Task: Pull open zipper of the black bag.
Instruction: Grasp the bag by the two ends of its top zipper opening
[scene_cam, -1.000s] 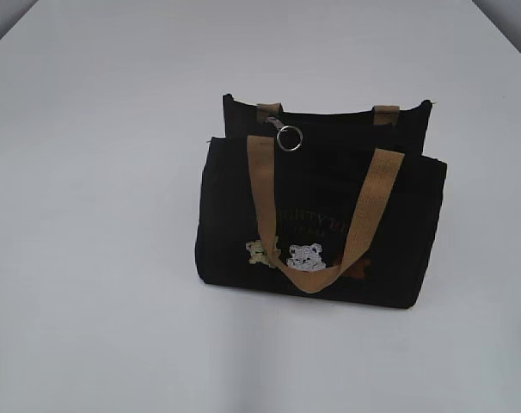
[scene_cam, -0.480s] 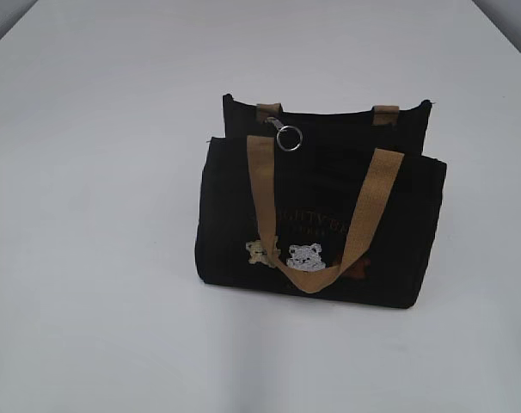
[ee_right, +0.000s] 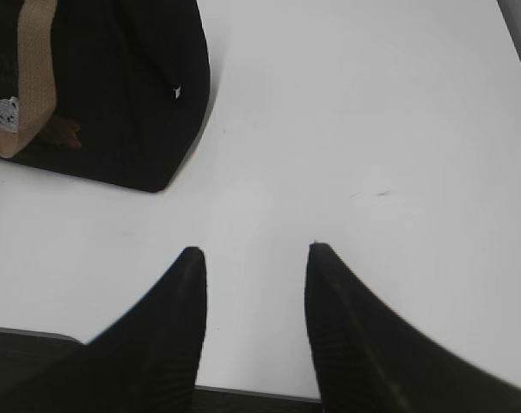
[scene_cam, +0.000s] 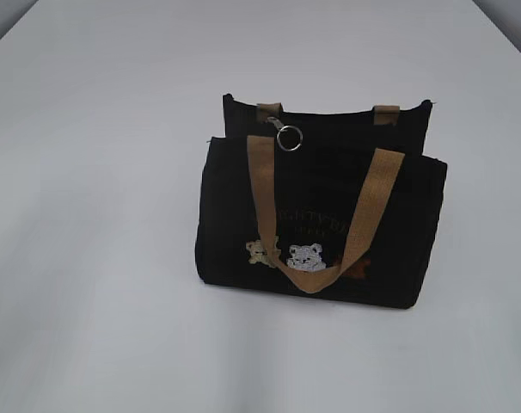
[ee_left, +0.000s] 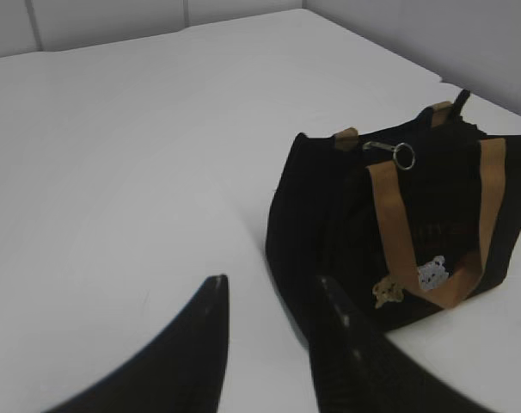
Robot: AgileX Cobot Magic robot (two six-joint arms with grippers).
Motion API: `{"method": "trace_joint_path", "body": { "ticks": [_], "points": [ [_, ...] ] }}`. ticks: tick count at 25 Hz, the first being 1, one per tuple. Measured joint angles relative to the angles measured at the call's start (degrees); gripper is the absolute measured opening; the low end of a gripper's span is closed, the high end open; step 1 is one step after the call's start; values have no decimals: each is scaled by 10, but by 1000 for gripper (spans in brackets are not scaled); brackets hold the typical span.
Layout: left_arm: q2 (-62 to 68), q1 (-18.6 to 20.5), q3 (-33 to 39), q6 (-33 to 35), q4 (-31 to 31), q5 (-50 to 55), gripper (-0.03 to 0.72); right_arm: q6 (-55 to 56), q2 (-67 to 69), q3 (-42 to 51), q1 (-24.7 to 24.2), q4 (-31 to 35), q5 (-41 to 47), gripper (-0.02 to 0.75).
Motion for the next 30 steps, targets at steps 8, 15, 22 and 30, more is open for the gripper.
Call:
{"method": "trace_joint_path", "body": {
  "ticks": [8, 15, 22, 30],
  "points": [
    [447, -1, -64, 531, -342, 104, 308, 0, 0, 0, 0, 1, 0, 309],
    [618, -77, -145, 591, -342, 144, 384, 0, 0, 0, 0, 2, 0, 309],
    [671, -159, -207, 622, -371, 87, 388, -13, 59, 0, 0, 30, -1, 309],
    [694, -175, -230, 591, -382, 49, 65, -331, 291, -28, 0, 268, -145, 309]
  ]
}}
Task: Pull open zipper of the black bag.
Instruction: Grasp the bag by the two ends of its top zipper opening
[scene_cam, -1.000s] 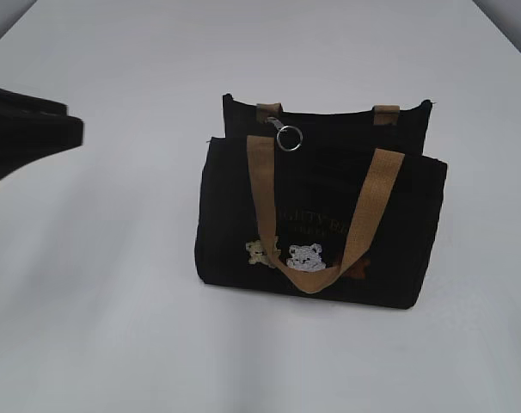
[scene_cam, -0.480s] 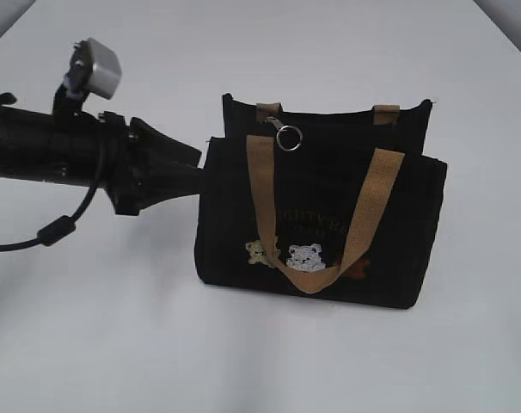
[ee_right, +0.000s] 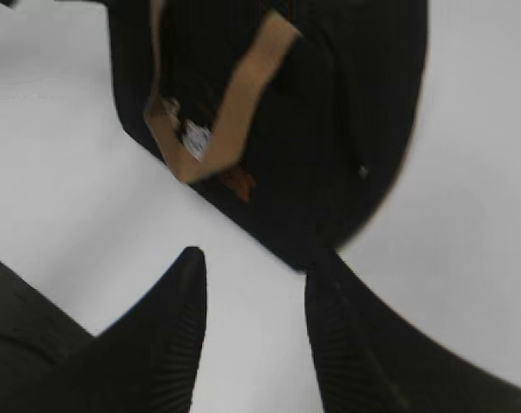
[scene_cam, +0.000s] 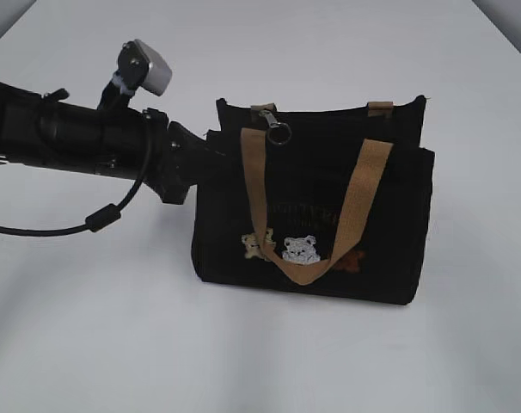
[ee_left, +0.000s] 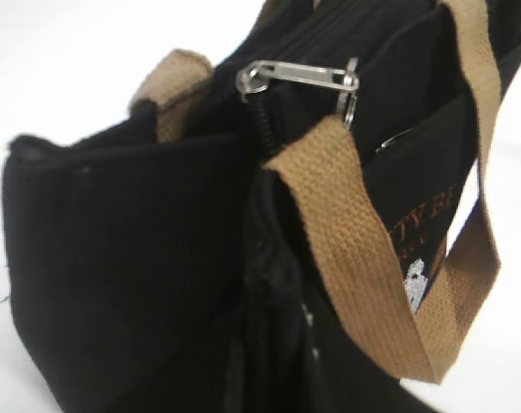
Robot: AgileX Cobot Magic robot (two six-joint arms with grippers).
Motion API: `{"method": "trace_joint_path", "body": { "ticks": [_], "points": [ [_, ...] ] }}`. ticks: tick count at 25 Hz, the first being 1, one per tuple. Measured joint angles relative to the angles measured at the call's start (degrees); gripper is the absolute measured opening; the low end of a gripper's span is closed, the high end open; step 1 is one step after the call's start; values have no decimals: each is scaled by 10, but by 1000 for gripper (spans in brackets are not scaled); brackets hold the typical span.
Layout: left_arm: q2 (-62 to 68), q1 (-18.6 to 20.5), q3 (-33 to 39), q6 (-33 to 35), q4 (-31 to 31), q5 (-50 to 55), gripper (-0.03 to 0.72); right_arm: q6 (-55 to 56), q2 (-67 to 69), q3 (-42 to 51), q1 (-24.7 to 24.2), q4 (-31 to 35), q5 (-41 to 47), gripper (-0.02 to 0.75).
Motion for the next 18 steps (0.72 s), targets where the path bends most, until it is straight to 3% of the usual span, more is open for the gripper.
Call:
{"method": "trace_joint_path", "body": {
  "ticks": [4, 7, 12, 18],
  "points": [
    [-4, 20, 12, -17, -5, 1, 65, -228, 193, -40, 35, 200, -88, 309],
    [-14, 30, 30, -17, -9, 8, 65, -356, 329, -103, 110, 278, -139, 309],
    [-17, 31, 35, -17, -9, 16, 65, -437, 538, -252, 237, 280, -208, 309],
    [-17, 31, 36, -17, -9, 17, 65, -441, 664, -351, 264, 227, -221, 309]
  ]
}}
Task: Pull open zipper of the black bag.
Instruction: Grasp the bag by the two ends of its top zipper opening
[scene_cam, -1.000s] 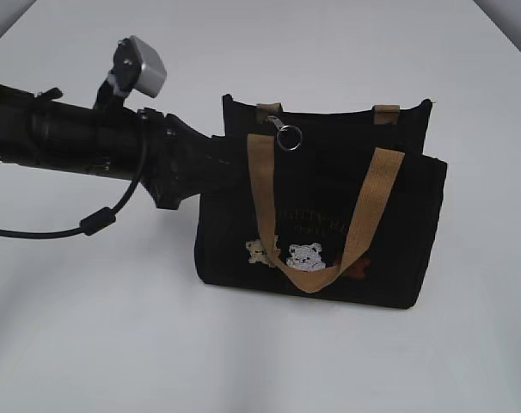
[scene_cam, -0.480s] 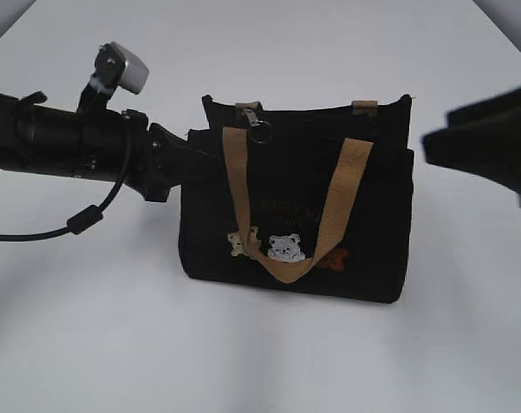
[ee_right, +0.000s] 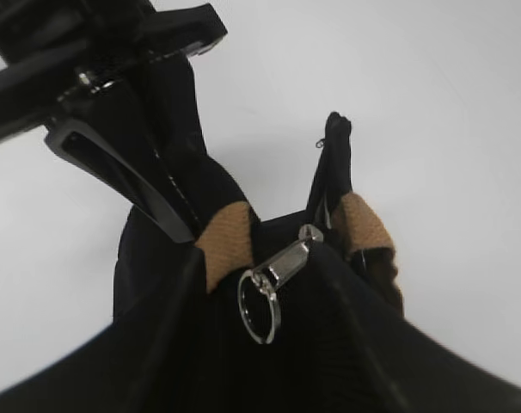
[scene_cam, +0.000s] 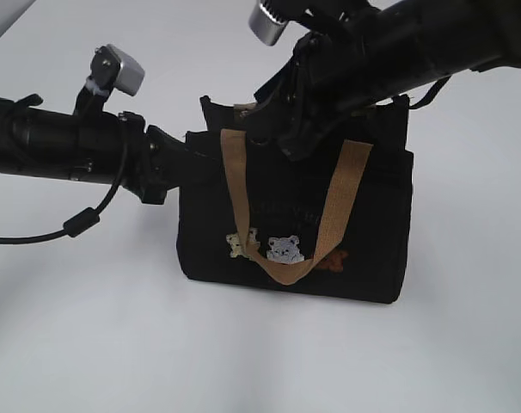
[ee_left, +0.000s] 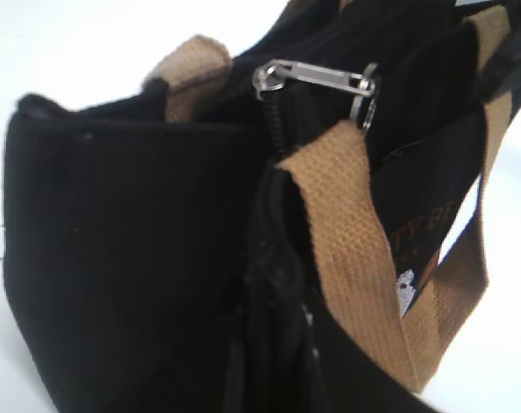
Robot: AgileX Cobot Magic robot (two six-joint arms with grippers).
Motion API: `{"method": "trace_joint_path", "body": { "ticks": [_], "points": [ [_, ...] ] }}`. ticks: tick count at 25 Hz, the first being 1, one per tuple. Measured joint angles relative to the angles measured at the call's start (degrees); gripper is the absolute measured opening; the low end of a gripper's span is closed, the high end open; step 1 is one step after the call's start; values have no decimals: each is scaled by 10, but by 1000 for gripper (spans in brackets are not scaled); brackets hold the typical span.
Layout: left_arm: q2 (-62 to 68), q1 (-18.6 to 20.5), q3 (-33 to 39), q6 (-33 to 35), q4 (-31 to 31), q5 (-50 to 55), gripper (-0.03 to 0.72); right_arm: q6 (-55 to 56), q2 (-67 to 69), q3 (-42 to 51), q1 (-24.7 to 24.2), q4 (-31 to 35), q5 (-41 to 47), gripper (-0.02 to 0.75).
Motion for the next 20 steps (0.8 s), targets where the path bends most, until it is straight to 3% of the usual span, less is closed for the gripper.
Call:
{"method": "trace_joint_path", "body": {
  "ticks": [8, 10, 12, 14, 16, 20],
  "points": [
    [0, 1, 0, 0, 0, 1, 65, 0, 31, -8, 1, -20, -12, 284],
    [0, 1, 0, 0, 0, 1, 65, 1, 35, -8, 3, -23, -20, 195],
    [0, 1, 0, 0, 0, 1, 65, 16, 33, -8, 3, -25, -23, 59],
    [0, 1, 0, 0, 0, 1, 65, 58, 21, -7, -6, -27, -14, 18],
    [0, 1, 0, 0, 0, 2, 65, 119, -7, -7, -37, -33, 20, 5],
    [-2, -5, 0, 1, -2, 23, 65, 267, -50, -7, -156, -96, 178, 5]
  ]
}}
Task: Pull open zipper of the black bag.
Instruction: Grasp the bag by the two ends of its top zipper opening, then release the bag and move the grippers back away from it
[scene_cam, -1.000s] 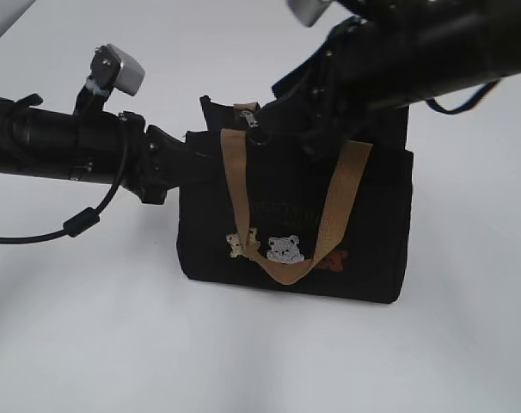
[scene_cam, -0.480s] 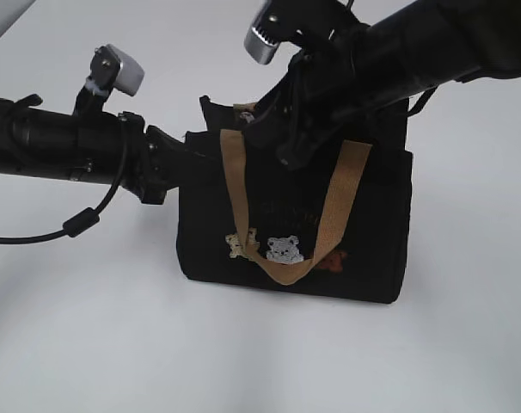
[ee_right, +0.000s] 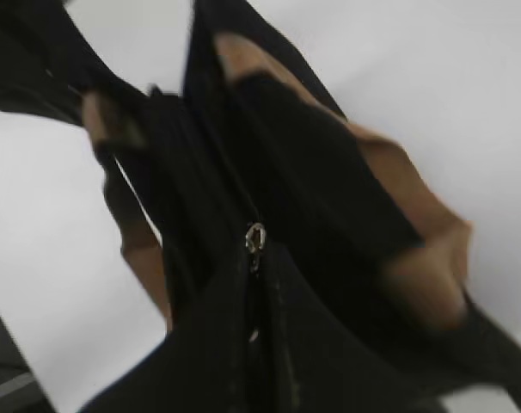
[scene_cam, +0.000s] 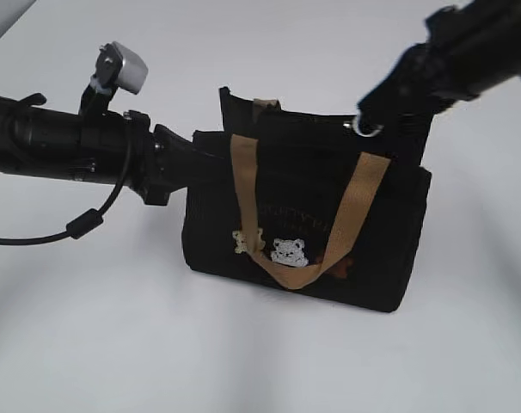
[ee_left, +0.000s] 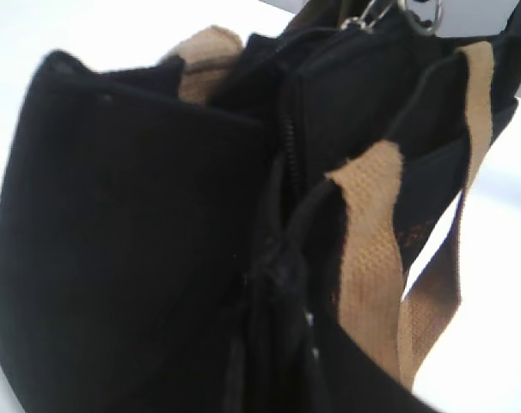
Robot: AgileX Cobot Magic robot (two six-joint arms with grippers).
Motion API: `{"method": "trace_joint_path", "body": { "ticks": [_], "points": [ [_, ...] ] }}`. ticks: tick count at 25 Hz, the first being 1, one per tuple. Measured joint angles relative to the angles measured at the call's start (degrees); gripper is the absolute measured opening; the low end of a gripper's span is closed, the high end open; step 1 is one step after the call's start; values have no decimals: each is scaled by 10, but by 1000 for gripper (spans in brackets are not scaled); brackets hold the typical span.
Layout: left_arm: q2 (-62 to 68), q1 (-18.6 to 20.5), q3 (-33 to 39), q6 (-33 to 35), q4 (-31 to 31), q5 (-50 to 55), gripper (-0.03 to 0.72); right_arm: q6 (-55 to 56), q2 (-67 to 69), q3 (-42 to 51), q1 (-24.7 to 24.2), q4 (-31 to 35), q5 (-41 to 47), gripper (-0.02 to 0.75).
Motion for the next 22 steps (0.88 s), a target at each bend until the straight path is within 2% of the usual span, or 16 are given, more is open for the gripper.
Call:
{"method": "trace_joint_path", "body": {
  "ticks": [2, 4, 5, 8, 10, 13, 15, 17, 19, 22],
  "points": [
    [0, 0, 0, 0, 0, -5, 65, 55, -9, 0, -50, -23, 61, 6],
    [0, 0, 0, 0, 1, -17, 65, 91, -9, -1, -68, -31, 89, 39],
    [0, 0, 0, -3, 1, -24, 65, 103, -11, -1, -66, -38, 92, 85],
    [-3, 3, 0, -40, 1, -51, 75, 152, -18, -1, -52, -61, 104, 292],
    [-11, 3, 0, -96, 29, -61, 131, 204, -28, -1, -44, -72, 124, 399],
    [-36, 5, 1, -263, 135, -80, 296, 280, -54, -1, -42, -110, 172, 434],
    [-62, 8, 2, -387, 219, -78, 365, 321, -77, -1, -42, -143, 207, 426],
    [-100, 7, 9, -509, 307, -69, 374, 360, -108, -1, -42, -172, 237, 408],
    [-147, 7, 22, -600, 375, -63, 357, 390, -144, -1, -42, -205, 247, 395],
    [-251, 7, 53, -701, 453, -65, 338, 427, -208, -1, -42, -250, 251, 389]
  ]
}}
